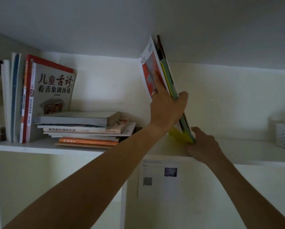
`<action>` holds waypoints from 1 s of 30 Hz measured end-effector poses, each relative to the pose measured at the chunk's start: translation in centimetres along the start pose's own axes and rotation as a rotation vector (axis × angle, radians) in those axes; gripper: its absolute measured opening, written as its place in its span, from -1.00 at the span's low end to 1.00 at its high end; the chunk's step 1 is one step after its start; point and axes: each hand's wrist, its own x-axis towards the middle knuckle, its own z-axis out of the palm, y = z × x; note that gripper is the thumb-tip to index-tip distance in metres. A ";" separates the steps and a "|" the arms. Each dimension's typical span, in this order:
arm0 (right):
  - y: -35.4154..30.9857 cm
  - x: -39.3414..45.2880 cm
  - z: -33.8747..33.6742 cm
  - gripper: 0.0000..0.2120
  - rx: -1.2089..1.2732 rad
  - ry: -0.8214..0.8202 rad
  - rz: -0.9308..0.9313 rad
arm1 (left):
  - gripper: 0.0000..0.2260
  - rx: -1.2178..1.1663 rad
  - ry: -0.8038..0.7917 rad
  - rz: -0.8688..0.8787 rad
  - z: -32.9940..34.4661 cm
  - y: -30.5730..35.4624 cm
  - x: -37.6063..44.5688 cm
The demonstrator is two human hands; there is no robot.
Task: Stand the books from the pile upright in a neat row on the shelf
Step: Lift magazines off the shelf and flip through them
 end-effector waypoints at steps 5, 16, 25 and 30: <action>-0.7 0.0 0.8 -0.69 0.371 0.147 -0.099 | 0.06 -0.026 -0.089 -0.119 0.7 -1.5 -0.1; -2.7 -1.5 -3.3 -0.25 0.393 -0.315 -0.274 | -0.25 0.092 -0.169 0.053 1.6 -1.8 -1.3; -4.1 -0.1 0.4 -0.14 0.398 -0.050 -0.278 | -0.19 0.071 -0.489 -0.349 1.2 -2.2 -0.4; -4.4 0.0 2.0 -0.47 0.405 0.232 -0.224 | 0.12 0.086 -0.535 -0.306 -0.1 -3.6 0.1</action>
